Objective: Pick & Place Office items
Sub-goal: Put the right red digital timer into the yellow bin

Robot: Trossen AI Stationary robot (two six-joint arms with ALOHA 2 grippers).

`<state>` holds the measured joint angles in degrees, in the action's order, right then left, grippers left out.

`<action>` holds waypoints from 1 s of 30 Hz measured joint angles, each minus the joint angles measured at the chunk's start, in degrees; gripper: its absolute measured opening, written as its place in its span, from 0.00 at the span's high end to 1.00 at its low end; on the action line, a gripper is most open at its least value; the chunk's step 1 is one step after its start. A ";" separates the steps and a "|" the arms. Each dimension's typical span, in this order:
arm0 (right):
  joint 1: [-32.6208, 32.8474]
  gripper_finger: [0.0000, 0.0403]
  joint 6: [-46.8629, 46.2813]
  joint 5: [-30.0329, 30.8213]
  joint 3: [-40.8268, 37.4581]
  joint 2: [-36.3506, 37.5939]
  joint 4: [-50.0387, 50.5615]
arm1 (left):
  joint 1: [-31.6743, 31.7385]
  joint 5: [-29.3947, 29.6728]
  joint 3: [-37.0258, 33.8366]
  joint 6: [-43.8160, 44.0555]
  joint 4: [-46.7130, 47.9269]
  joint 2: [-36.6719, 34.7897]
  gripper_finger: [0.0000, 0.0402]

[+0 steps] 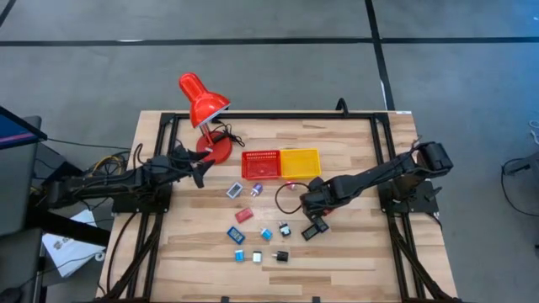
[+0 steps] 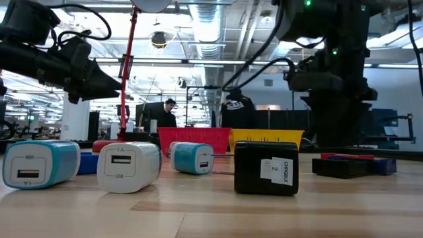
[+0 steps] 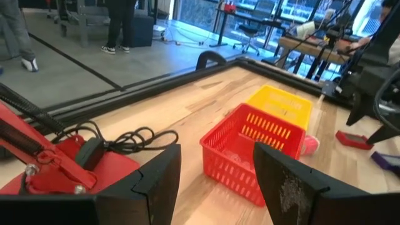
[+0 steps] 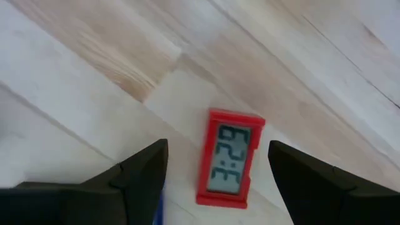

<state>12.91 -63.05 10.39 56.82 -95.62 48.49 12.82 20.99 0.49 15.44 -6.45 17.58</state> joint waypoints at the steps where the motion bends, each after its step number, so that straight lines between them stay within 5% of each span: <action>1: -0.05 0.33 0.00 -0.02 -0.03 -0.19 0.10 | 0.00 0.00 0.00 0.00 -0.01 0.38 0.51; 30: -0.24 0.33 0.66 -0.01 -0.92 -4.13 1.28 | 0.02 0.00 0.00 0.00 -1.56 3.17 0.51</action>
<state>12.67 -62.39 10.38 55.89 -99.74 49.78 12.84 20.99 0.49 15.44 -8.01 20.75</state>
